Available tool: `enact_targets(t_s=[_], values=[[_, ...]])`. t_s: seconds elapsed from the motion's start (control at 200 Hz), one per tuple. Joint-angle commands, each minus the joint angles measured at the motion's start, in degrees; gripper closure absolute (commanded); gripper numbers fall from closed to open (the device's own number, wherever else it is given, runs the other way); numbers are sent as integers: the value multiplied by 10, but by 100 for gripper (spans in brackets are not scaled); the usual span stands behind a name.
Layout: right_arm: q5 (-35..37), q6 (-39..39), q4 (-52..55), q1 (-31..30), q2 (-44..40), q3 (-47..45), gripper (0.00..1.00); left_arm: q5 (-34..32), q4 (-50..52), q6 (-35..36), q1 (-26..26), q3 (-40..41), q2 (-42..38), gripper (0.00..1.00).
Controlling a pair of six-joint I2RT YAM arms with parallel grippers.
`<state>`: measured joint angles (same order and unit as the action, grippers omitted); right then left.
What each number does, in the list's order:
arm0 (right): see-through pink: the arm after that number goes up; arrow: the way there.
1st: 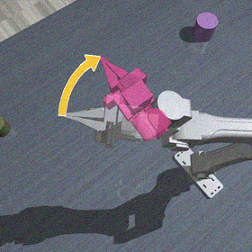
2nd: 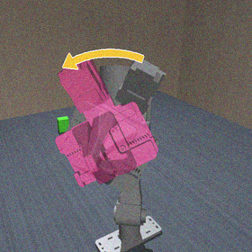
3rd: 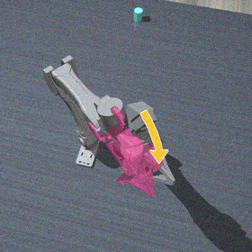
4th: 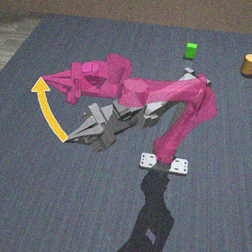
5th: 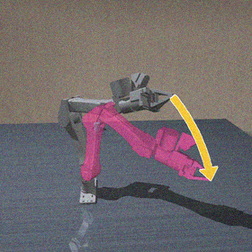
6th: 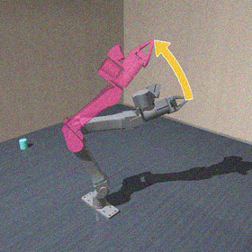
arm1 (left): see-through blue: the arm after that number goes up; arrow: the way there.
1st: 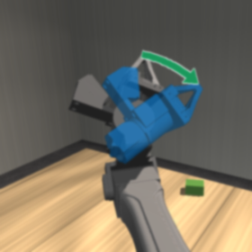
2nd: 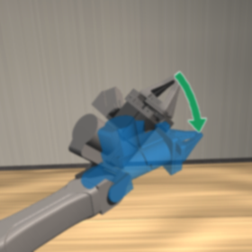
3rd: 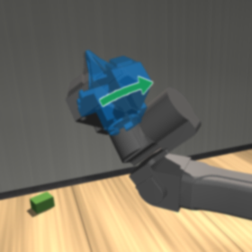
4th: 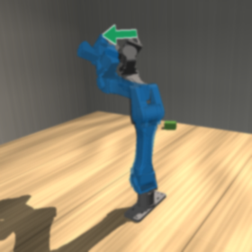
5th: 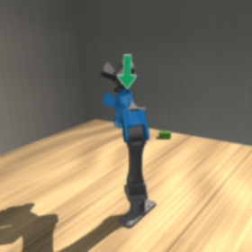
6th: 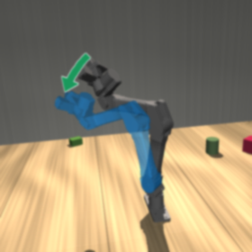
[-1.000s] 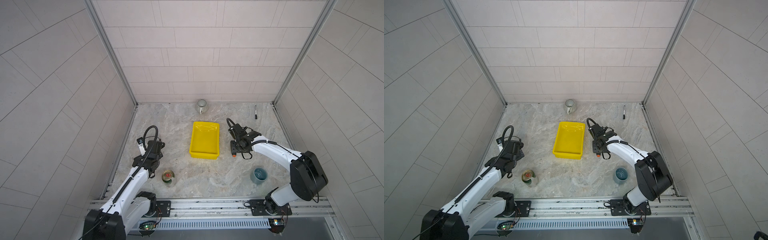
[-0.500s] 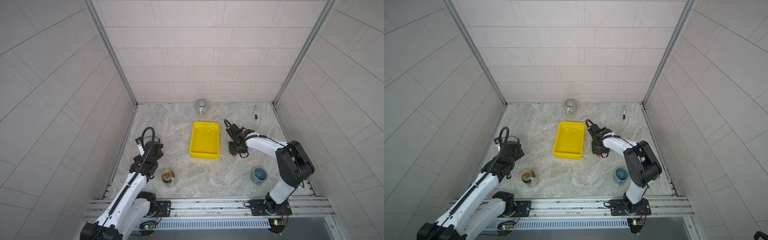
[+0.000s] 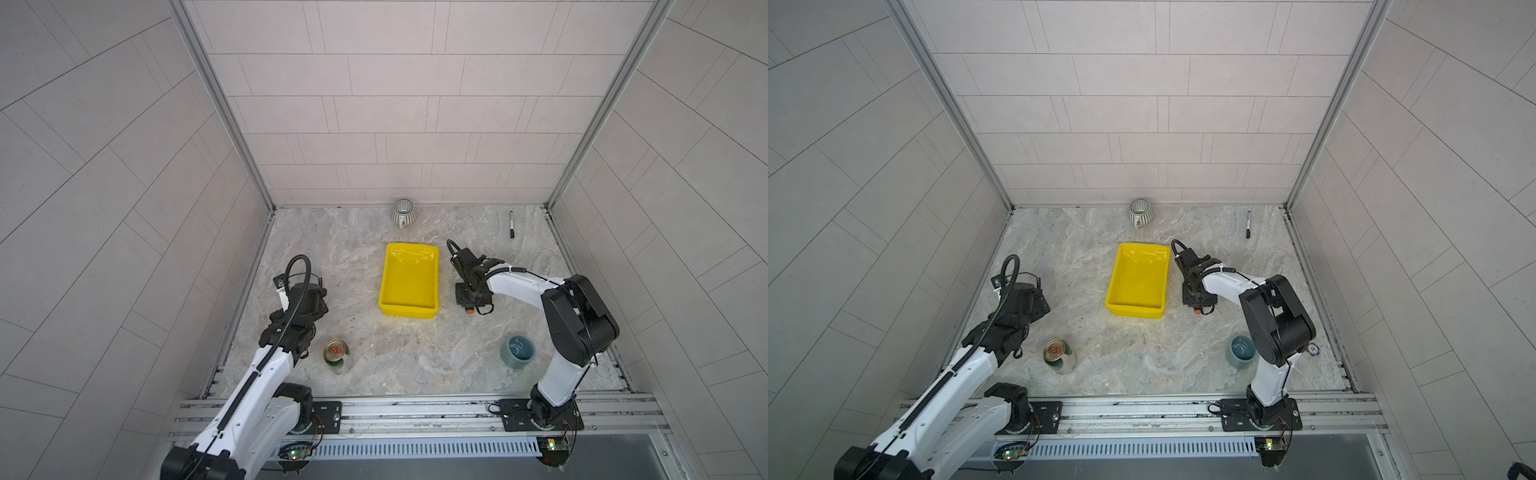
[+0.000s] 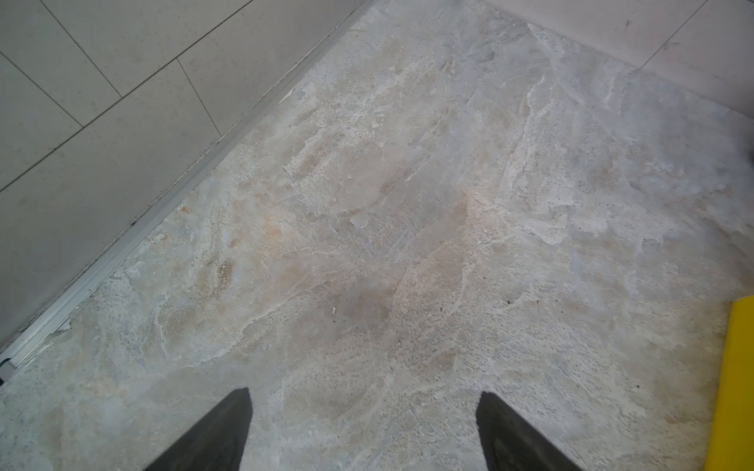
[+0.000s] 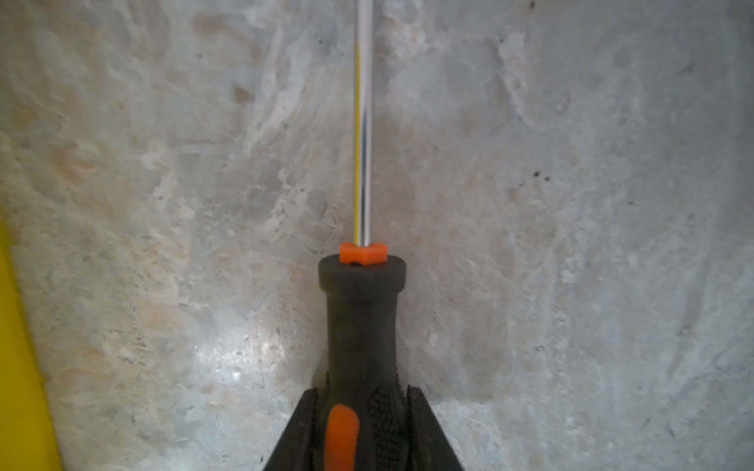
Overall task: Put the screwdriver in the bin
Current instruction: Pick up the screwdriver from the center of the table, then place the screwdriver into the bin.
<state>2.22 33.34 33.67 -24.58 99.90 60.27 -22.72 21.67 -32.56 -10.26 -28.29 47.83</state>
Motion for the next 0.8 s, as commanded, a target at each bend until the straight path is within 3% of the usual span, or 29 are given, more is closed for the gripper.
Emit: enact_targets(t_s=[0.0,0.06,0.09,0.13,0.285,0.395,0.555,0.796], values=[[14,20,24,1,-49,-30,83,30,-18,18,1,8,-7,8],[18,23,34,1,-77,-41,87,81,-36,30,-1,10,-6,8],[20,26,44,1,-92,-41,88,106,-45,41,-4,10,-4,1],[21,32,59,-2,-114,-41,89,125,-54,49,-12,11,-1,0],[-16,82,47,-46,-206,-30,89,125,-69,62,-35,7,12,0],[7,143,19,-111,-228,15,89,121,-66,65,-39,5,19,0],[44,225,-63,-182,-162,87,89,111,-62,63,-39,3,20,0],[4,303,-140,-199,2,175,90,89,-69,57,-39,25,-20,0]])
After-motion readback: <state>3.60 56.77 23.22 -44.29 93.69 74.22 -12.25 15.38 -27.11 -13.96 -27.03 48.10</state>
